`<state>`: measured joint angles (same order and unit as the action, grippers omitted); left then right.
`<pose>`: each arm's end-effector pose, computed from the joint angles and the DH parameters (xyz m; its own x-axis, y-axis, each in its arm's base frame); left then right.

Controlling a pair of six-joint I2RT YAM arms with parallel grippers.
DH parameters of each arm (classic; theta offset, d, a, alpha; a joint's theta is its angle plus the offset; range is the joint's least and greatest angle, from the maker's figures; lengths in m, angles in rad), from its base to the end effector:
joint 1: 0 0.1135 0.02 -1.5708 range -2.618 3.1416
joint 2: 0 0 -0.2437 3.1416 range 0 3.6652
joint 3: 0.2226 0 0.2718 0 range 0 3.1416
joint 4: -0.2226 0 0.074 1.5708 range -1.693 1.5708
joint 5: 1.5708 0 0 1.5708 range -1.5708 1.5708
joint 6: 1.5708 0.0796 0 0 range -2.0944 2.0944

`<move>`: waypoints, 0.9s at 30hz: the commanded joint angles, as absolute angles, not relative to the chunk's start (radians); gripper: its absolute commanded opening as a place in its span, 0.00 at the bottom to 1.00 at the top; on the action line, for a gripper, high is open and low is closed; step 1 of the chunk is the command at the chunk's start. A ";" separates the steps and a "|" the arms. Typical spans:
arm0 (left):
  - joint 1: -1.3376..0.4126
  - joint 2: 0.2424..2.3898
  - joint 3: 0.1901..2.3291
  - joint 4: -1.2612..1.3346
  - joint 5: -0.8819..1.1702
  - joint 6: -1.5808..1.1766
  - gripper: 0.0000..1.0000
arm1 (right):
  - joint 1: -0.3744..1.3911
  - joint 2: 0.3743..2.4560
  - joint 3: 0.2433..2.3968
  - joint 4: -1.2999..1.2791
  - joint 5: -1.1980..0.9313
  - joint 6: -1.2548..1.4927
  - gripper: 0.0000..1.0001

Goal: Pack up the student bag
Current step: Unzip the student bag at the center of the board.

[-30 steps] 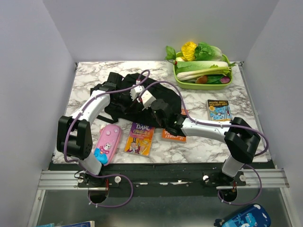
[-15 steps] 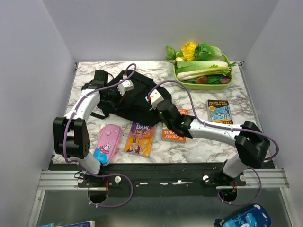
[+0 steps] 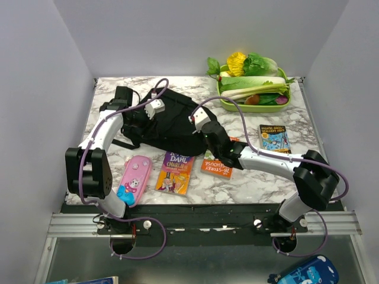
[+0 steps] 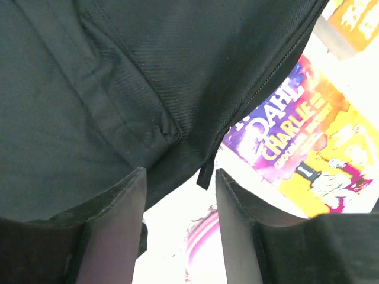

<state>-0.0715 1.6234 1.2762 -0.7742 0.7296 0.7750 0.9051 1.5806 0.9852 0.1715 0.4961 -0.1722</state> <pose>0.3557 -0.0787 0.2030 -0.4025 0.5518 -0.7305 0.8730 0.4714 -0.1250 0.2810 0.2965 0.1990 -0.1777 -0.4702 -0.8645 -0.4610 0.8159 -0.3491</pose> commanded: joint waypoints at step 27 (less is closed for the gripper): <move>-0.396 1.701 1.223 -0.422 0.788 0.451 0.62 | 0.815 1.506 0.917 0.195 0.147 0.195 0.01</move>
<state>-0.3786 1.6711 1.2201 -0.4259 0.7601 0.4122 0.8375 1.5108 0.9264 0.2070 0.1658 0.1196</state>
